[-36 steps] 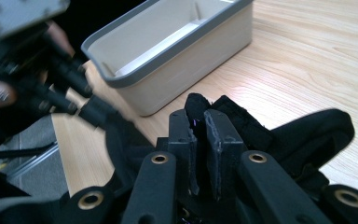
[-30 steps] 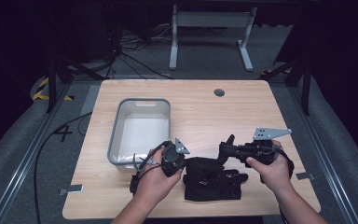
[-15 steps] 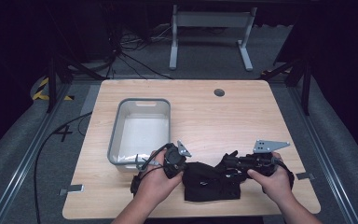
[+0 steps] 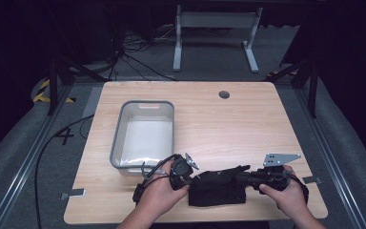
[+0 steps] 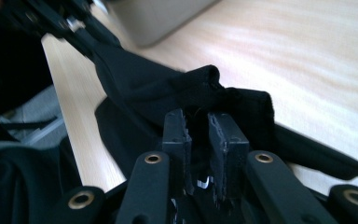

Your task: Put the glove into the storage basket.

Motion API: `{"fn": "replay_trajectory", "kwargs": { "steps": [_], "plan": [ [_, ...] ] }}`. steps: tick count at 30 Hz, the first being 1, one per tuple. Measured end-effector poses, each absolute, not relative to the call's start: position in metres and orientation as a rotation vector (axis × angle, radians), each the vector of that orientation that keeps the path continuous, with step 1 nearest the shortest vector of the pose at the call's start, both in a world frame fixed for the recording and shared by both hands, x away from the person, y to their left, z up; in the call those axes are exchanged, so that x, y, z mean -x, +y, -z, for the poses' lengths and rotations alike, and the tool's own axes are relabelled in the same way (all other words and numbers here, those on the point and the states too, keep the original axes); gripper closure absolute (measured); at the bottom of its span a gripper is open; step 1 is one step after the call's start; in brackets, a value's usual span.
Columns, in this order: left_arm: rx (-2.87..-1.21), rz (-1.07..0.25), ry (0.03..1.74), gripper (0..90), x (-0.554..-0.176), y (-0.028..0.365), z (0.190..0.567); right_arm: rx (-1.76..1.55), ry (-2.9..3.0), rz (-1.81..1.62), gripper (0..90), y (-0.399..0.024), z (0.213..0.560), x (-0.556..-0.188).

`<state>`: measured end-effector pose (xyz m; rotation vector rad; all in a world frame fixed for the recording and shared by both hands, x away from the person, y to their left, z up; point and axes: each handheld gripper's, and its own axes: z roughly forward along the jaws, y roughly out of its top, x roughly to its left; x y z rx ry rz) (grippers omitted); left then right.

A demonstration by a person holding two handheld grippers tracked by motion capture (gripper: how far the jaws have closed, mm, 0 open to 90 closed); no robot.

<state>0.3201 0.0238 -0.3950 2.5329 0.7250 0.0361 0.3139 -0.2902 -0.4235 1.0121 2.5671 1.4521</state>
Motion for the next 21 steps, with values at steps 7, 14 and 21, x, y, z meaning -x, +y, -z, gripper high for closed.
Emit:
{"fn": "replay_trajectory", "kwargs": {
  "steps": [7,14,21],
  "plan": [
    [-2.562,0.039,0.669,70.5,-0.311,0.020,0.390,-1.046,2.622,-1.373,74.8,-0.296,0.422,-0.301],
    [-2.566,0.141,0.635,57.4,-0.306,0.020,0.388,-1.087,2.723,-1.264,66.7,-0.302,0.425,-0.293],
    [-2.553,0.146,0.649,55.6,-0.306,0.028,0.380,-1.088,2.758,-1.171,66.2,-0.310,0.408,-0.287]
  ]
}}
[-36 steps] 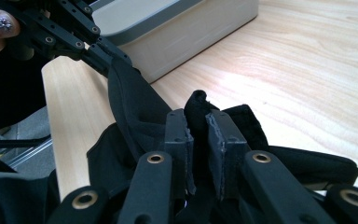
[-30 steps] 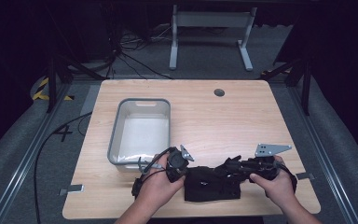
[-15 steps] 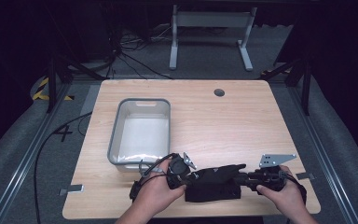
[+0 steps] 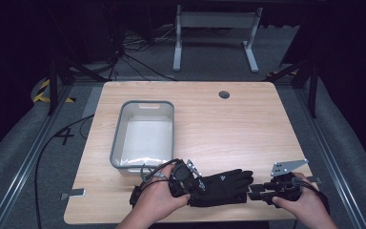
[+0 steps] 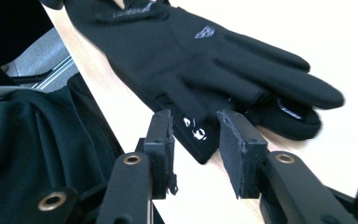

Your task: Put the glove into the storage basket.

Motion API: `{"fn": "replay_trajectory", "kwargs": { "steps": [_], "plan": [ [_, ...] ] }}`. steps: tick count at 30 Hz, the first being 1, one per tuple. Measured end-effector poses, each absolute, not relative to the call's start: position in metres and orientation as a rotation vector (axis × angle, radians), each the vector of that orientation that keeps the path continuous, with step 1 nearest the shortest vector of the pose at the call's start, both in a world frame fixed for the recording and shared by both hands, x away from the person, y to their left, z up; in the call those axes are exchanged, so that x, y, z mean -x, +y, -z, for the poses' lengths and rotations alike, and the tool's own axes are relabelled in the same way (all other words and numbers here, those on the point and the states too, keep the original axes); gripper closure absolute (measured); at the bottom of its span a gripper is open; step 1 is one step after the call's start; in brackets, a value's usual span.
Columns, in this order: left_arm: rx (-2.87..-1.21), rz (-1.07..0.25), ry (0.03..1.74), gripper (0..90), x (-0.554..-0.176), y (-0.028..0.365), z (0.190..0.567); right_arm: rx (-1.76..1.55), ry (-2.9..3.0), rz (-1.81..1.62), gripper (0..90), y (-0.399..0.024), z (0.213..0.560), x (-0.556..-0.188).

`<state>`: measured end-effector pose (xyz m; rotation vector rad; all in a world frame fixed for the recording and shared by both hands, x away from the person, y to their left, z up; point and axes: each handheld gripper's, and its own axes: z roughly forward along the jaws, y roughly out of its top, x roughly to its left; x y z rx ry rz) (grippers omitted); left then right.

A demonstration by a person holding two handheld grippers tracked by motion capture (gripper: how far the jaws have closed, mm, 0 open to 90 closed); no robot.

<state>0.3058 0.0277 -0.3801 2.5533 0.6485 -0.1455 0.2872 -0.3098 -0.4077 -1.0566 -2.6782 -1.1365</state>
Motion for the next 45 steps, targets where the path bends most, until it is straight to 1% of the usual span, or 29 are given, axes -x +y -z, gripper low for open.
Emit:
{"fn": "replay_trajectory", "kwargs": {
  "steps": [2,5,7,12,18,20,24,32,36,39,42,45],
  "plan": [
    [-2.536,0.133,0.665,55.6,-0.306,0.031,0.377,1.062,-2.695,1.141,66.2,-0.313,0.403,-0.287],
    [-2.508,0.104,0.702,55.4,-0.308,0.035,0.376,1.060,-2.745,1.212,62.6,-0.317,0.398,-0.291],
    [-2.483,0.083,0.738,54.9,-0.310,0.036,0.377,1.109,-2.774,1.234,62.7,-0.320,0.398,-0.295],
    [-2.423,0.026,0.785,54.4,-0.316,0.034,0.386,1.232,-2.817,1.237,61.3,-0.329,0.408,-0.311],
    [-2.392,0.011,0.811,55.3,-0.320,0.029,0.399,1.288,-2.787,1.239,61.2,-0.335,0.420,-0.325],
    [-2.401,0.027,0.819,54.1,-0.321,0.028,0.404,1.288,-2.782,1.249,58.8,-0.334,0.424,-0.328],
    [-2.430,0.052,0.821,53.4,-0.322,0.027,0.411,1.253,-2.784,1.227,56.9,-0.328,0.429,-0.332],
    [-2.532,0.087,0.823,49.3,-0.321,0.021,0.425,1.205,-2.777,1.137,55.2,-0.319,0.441,-0.339],
    [-2.567,0.086,0.834,48.8,-0.321,0.021,0.429,1.163,-2.801,1.099,61.5,-0.317,0.445,-0.339],
    [-2.583,0.091,0.835,48.8,-0.321,0.020,0.432,1.143,-2.856,1.088,73.5,-0.317,0.441,-0.337],
    [-2.582,0.091,0.834,48.8,-0.321,0.020,0.433,1.119,-2.894,1.100,82.8,-0.317,0.435,-0.334],
    [-2.568,0.092,0.839,49.8,-0.322,0.020,0.433,1.092,-2.919,1.101,85.8,-0.317,0.432,-0.331]
  ]
}}
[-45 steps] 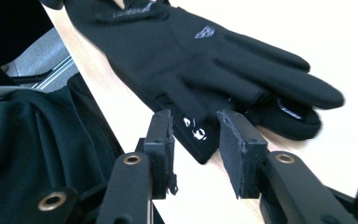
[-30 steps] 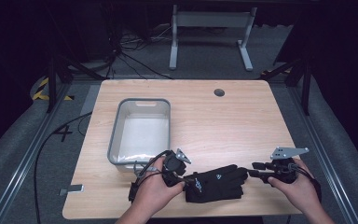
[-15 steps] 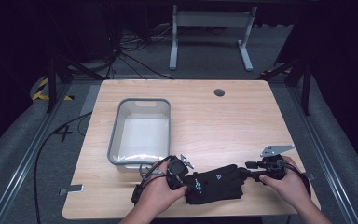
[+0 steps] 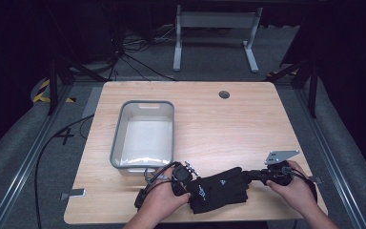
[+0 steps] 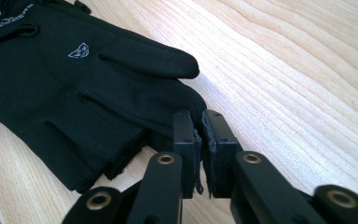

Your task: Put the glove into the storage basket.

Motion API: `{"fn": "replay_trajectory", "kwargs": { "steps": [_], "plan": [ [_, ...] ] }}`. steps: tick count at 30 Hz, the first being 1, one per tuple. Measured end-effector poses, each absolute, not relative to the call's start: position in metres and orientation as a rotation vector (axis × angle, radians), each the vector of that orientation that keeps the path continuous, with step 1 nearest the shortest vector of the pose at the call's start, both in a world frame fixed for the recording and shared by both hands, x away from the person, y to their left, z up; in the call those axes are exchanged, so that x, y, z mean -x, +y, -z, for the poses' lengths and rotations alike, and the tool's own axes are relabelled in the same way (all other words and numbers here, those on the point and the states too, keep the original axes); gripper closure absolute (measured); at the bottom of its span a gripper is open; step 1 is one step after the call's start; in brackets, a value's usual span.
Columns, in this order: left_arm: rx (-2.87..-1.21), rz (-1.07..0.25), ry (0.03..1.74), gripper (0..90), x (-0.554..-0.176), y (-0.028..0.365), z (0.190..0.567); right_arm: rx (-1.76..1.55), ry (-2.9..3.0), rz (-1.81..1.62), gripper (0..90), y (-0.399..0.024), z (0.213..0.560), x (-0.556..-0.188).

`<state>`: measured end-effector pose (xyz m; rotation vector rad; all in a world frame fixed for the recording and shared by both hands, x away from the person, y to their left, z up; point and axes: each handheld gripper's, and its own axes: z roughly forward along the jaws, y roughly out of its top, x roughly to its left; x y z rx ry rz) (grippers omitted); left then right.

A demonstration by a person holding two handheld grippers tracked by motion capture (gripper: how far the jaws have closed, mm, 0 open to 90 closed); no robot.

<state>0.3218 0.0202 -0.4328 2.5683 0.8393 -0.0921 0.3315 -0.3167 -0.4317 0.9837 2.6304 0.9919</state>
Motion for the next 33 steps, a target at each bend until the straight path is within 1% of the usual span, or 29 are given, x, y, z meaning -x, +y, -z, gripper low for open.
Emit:
{"fn": "replay_trajectory", "kwargs": {
  "steps": [3,5,8,9,10,11,15,20,27,33],
  "plan": [
    [-2.561,0.106,0.841,51.9,-0.322,0.021,0.432,-0.968,2.630,-0.979,86.6,-0.316,0.430,-0.329],
    [-2.551,0.105,0.847,57.2,-0.322,0.021,0.431,-0.974,2.629,-0.984,86.9,-0.315,0.429,-0.328],
    [-2.547,0.083,0.850,72.4,-0.323,0.021,0.430,-0.972,2.629,-0.988,87.0,-0.315,0.427,-0.326],
    [-2.547,0.080,0.841,79.6,-0.323,0.022,0.429,-0.974,2.627,-0.992,87.1,-0.315,0.427,-0.326],
    [-2.542,0.079,0.840,83.2,-0.323,0.022,0.428,-0.979,2.629,-0.993,87.0,-0.315,0.427,-0.326],
    [-2.544,0.072,0.837,84.6,-0.322,0.022,0.427,-0.984,2.630,-0.997,87.0,-0.315,0.426,-0.325],
    [-2.561,0.036,0.816,86.2,-0.319,0.020,0.420,-0.999,2.622,-1.021,87.0,-0.317,0.424,-0.323],
    [-2.543,0.045,0.796,86.3,-0.317,0.023,0.407,-1.039,2.617,-1.048,87.3,-0.322,0.415,-0.318],
    [-2.516,0.096,0.795,86.3,-0.322,0.028,0.395,-1.123,2.631,-1.034,87.4,-0.324,0.405,-0.309],
    [-2.489,0.091,0.792,86.2,-0.326,0.031,0.387,-1.181,2.625,-1.051,87.4,-0.324,0.396,-0.305]
  ]
}}
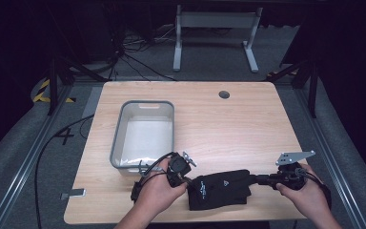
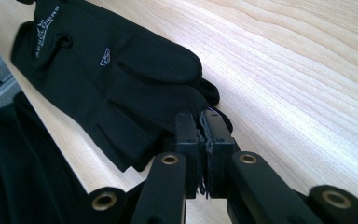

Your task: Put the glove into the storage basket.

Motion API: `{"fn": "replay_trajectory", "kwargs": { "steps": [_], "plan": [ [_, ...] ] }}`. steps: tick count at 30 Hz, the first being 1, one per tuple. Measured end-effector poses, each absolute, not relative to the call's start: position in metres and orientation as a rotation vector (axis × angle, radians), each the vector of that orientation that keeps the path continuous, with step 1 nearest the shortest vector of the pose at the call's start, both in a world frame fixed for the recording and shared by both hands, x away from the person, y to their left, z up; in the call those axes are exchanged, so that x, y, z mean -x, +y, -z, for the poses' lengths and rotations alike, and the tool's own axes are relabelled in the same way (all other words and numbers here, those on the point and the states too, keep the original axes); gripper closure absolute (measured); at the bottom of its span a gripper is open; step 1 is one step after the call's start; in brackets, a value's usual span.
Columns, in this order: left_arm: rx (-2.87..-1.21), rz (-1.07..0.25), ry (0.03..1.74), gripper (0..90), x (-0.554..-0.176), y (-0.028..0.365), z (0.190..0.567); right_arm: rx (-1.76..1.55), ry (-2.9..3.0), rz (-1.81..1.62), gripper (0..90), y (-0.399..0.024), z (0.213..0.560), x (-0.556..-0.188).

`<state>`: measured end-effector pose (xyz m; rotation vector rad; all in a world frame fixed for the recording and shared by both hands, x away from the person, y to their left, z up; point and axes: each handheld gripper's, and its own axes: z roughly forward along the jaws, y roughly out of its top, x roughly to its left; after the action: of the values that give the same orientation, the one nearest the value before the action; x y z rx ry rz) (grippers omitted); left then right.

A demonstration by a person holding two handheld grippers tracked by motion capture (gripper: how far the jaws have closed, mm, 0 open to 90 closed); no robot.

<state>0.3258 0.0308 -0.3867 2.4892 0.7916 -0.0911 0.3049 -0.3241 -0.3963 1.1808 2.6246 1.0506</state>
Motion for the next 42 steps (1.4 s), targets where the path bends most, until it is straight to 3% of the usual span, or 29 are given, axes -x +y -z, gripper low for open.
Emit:
{"fn": "replay_trajectory", "kwargs": {
  "steps": [23,30,42],
  "plan": [
    [-2.555,0.092,0.867,81.5,-0.349,0.018,0.425,-1.269,2.601,-1.016,85.9,-0.324,0.423,-0.324],
    [-2.549,0.068,0.881,72.4,-0.347,0.020,0.423,-1.273,2.570,-1.014,74.4,-0.328,0.426,-0.326],
    [-2.461,-0.039,0.819,64.9,-0.339,0.021,0.398,-1.241,2.494,-1.038,81.2,-0.337,0.414,-0.324]
  ]
}}
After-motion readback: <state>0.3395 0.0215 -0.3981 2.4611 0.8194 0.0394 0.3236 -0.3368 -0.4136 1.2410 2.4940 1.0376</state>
